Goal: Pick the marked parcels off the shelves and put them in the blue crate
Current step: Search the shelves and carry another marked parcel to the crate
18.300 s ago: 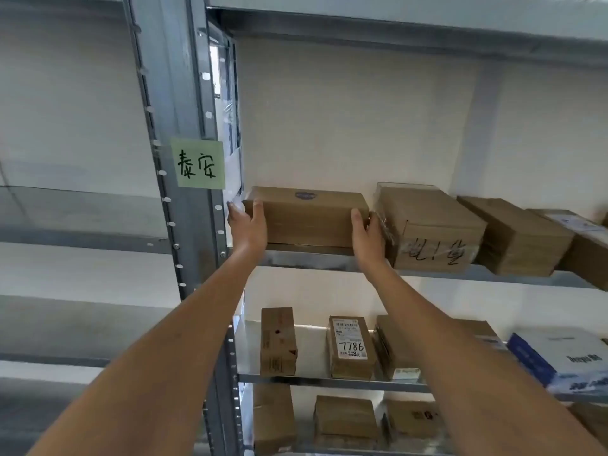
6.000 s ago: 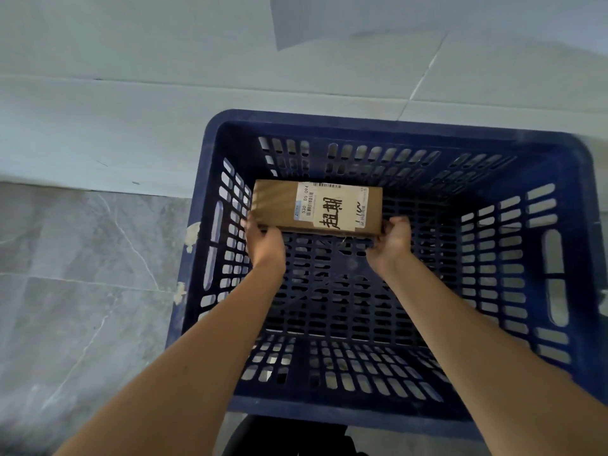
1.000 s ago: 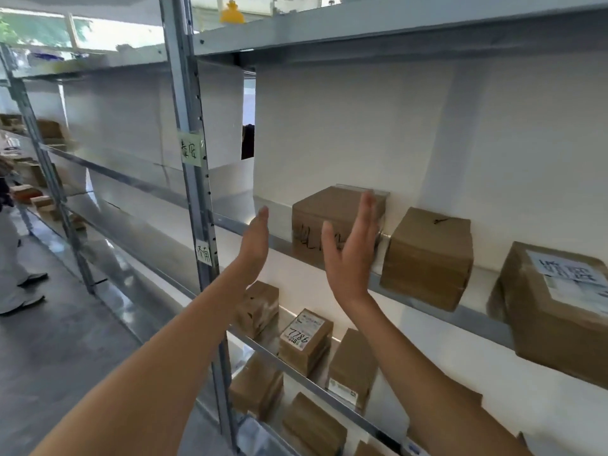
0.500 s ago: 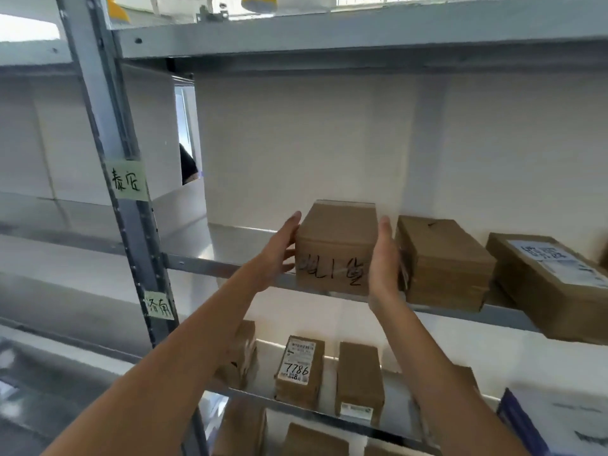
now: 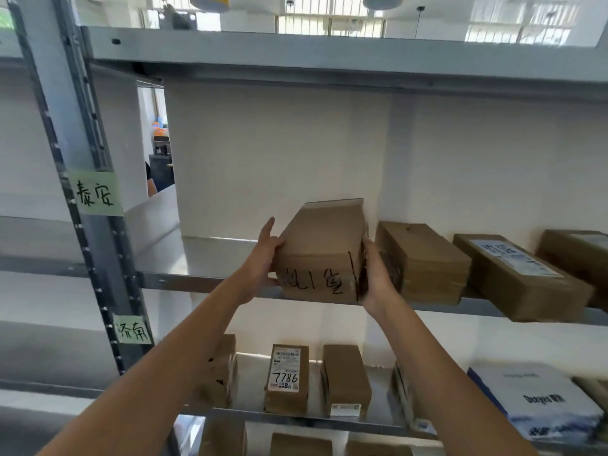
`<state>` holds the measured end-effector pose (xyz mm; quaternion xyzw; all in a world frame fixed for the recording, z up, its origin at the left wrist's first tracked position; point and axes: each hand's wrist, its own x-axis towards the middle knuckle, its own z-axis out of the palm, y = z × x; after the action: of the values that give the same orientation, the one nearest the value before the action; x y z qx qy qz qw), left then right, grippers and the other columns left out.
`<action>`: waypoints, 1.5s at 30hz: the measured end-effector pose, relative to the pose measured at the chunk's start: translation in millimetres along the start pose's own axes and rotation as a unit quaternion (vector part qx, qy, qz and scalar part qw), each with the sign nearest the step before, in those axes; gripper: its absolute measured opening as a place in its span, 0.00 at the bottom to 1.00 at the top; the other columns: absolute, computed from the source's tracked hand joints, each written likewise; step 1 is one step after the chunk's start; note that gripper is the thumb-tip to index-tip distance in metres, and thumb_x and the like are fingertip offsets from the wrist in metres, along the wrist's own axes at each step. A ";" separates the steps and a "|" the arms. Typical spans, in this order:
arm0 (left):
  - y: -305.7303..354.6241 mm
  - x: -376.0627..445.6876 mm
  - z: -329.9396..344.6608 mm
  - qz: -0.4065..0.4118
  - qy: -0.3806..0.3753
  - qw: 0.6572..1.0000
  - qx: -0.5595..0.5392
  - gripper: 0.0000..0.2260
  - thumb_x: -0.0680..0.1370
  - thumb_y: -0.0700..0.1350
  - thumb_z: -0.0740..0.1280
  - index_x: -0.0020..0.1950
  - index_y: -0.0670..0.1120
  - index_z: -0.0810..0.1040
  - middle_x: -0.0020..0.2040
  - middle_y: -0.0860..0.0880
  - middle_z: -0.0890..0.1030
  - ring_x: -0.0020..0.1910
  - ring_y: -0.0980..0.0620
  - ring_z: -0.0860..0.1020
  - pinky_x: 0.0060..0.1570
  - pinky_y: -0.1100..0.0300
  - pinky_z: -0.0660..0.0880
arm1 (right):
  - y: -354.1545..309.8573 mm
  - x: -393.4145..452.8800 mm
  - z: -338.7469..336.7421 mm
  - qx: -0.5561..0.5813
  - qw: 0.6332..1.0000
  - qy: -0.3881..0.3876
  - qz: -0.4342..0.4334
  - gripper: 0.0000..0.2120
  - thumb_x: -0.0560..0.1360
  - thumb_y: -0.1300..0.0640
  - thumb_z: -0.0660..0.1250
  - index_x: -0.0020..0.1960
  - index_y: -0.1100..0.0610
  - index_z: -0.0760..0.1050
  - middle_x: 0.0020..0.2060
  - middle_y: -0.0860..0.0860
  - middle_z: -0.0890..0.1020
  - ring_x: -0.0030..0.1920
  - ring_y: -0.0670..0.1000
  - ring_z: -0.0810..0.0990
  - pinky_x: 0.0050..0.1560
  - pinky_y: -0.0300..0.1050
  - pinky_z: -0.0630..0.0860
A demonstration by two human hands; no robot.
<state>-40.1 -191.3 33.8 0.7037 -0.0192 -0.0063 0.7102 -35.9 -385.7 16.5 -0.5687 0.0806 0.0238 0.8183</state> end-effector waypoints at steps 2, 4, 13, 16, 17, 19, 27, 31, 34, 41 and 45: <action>8.9 -1.5 -1.2 0.031 0.022 0.999 0.015 0.21 0.83 0.46 0.52 0.74 0.63 0.60 0.61 0.51 0.73 0.59 0.47 0.73 0.49 0.51 0.77 | -2.5 0.5 3.1 0.009 1.000 -0.012 0.001 0.28 0.74 0.32 0.61 0.64 0.50 0.78 0.57 0.54 0.84 0.58 0.55 0.82 0.62 0.58 0.76; 16.5 -3.4 0.8 0.059 0.040 0.996 0.059 0.19 0.82 0.42 0.53 0.71 0.55 0.70 0.62 0.52 0.73 0.57 0.51 0.72 0.48 0.57 0.74 | -3.3 -0.3 6.7 0.003 1.000 -0.015 0.000 0.28 0.75 0.32 0.61 0.64 0.50 0.78 0.55 0.54 0.84 0.56 0.55 0.82 0.58 0.56 0.79; 30.5 2.9 6.9 0.054 0.116 0.963 0.235 0.11 0.78 0.41 0.56 0.48 0.45 0.79 0.49 0.46 0.79 0.49 0.47 0.75 0.47 0.58 0.67 | -14.7 3.4 5.0 -0.056 0.997 -0.032 -0.051 0.21 0.75 0.38 0.65 0.58 0.52 0.80 0.49 0.50 0.86 0.51 0.51 0.84 0.44 0.45 0.80; 42.3 -5.1 17.7 0.013 0.090 0.974 0.205 0.13 0.79 0.52 0.57 0.43 0.44 0.74 0.42 0.45 0.76 0.41 0.47 0.72 0.41 0.56 0.65 | -23.4 5.7 6.7 -0.071 0.995 -0.049 -0.058 0.23 0.74 0.38 0.66 0.61 0.53 0.78 0.52 0.55 0.85 0.53 0.57 0.84 0.48 0.53 0.82; 44.1 -6.8 21.4 0.000 0.064 0.979 0.194 0.18 0.80 0.55 0.56 0.44 0.44 0.76 0.42 0.46 0.78 0.41 0.47 0.74 0.41 0.57 0.67 | -26.1 6.3 8.5 -0.070 0.994 -0.055 -0.062 0.24 0.74 0.39 0.66 0.62 0.54 0.77 0.52 0.56 0.85 0.53 0.58 0.84 0.47 0.54 0.82; 45.1 -7.4 26.9 -0.006 0.005 0.988 0.157 0.22 0.81 0.61 0.52 0.43 0.49 0.79 0.36 0.50 0.83 0.40 0.51 0.79 0.40 0.60 0.71 | -30.6 8.0 13.1 -0.078 0.992 -0.065 -0.074 0.27 0.72 0.39 0.69 0.64 0.54 0.75 0.53 0.56 0.85 0.53 0.58 0.84 0.43 0.53 0.82; 38.6 9.7 23.8 -0.071 -0.035 0.997 0.021 0.29 0.66 0.68 0.67 0.62 0.54 0.78 0.56 0.48 0.84 0.57 0.44 0.81 0.61 0.44 0.74 | -39.5 7.1 19.8 -0.169 0.976 -0.058 -0.122 0.25 0.76 0.46 0.69 0.70 0.48 0.66 0.57 0.48 0.80 0.51 0.48 0.81 0.42 0.44 0.77; 36.0 9.9 25.7 -0.098 -0.008 0.995 0.015 0.23 0.70 0.62 0.66 0.61 0.53 0.77 0.57 0.46 0.83 0.58 0.43 0.79 0.60 0.42 0.74 | -36.7 9.9 21.3 -0.166 0.983 -0.022 -0.081 0.19 0.80 0.42 0.59 0.68 0.49 0.71 0.56 0.49 0.80 0.54 0.50 0.79 0.42 0.45 0.75; 34.5 12.9 22.3 -0.100 -0.001 0.995 0.015 0.19 0.75 0.61 0.63 0.60 0.52 0.76 0.56 0.46 0.82 0.57 0.44 0.79 0.56 0.45 0.76 | -33.7 12.0 21.2 -0.142 0.987 -0.013 -0.070 0.15 0.81 0.45 0.55 0.60 0.50 0.75 0.53 0.49 0.81 0.52 0.50 0.78 0.45 0.46 0.73; 29.9 5.7 14.8 -0.082 0.017 0.996 0.022 0.21 0.76 0.61 0.61 0.64 0.51 0.72 0.55 0.46 0.81 0.51 0.46 0.80 0.46 0.51 0.78 | -6.5 16.9 15.8 -0.125 0.991 -0.042 0.004 0.33 0.71 0.31 0.61 0.67 0.50 0.74 0.57 0.54 0.76 0.54 0.55 0.75 0.43 0.46 0.76; 34.3 1.8 5.4 0.043 0.072 0.994 0.071 0.20 0.79 0.54 0.64 0.68 0.58 0.62 0.53 0.46 0.80 0.44 0.50 0.79 0.35 0.59 0.74 | -9.3 14.4 16.3 -0.120 0.992 -0.049 0.003 0.22 0.74 0.32 0.63 0.51 0.51 0.74 0.47 0.55 0.81 0.49 0.55 0.79 0.45 0.48 0.77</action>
<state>-39.1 -196.5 68.1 0.7497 0.0019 0.0762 0.6574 -18.7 -374.6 28.4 -0.6605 0.0385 0.0633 0.7472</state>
